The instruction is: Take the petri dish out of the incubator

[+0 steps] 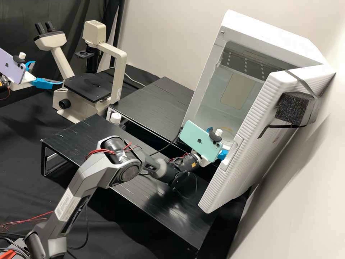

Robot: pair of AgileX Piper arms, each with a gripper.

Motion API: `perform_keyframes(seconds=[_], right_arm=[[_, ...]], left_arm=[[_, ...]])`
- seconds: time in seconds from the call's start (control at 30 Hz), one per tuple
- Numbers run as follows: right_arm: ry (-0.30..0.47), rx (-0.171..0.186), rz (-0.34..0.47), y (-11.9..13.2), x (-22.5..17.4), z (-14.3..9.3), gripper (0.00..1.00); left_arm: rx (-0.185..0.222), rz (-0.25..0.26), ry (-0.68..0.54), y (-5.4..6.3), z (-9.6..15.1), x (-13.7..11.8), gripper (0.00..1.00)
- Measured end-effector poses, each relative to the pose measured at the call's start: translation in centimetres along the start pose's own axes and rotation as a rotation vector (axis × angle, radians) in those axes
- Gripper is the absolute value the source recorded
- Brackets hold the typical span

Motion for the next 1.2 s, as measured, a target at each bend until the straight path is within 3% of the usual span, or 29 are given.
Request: perform_keyframes(seconds=[0.27, 0.53, 0.67, 0.83, 0.97, 1.07, 1.2], right_arm=[[0.001, -0.005, 0.006, 0.0, 1.5, 0.2, 1.0], [0.011, 0.094, -0.052, -0.7, 2.4, 0.3, 1.0], [0.026, 0.11, -0.062, -0.6, 2.6, 0.1, 1.0], [0.021, 0.101, -0.07, -0.5, 2.7, 0.1, 1.0], [0.015, 0.067, -0.093, -0.1, 3.1, -0.1, 1.0], [0.011, 0.022, -0.117, 0.3, 3.5, -0.1, 1.0], [0.0, -0.003, -0.122, 1.0, 3.8, 0.1, 1.0]], left_arm=[[0.0, 0.0, 0.0, 0.0, 0.0, 0.0, 1.0], [0.0, 0.0, 0.0, 0.0, 0.0, 0.0, 1.0], [0.0, 0.0, 0.0, 0.0, 0.0, 0.0, 1.0], [0.0, 0.0, 0.0, 0.0, 0.0, 0.0, 1.0], [0.0, 0.0, 0.0, 0.0, 0.0, 0.0, 1.0], [0.0, 0.0, 0.0, 0.0, 0.0, 0.0, 1.0], [0.0, 0.0, 0.0, 0.0, 0.0, 0.0, 1.0]])
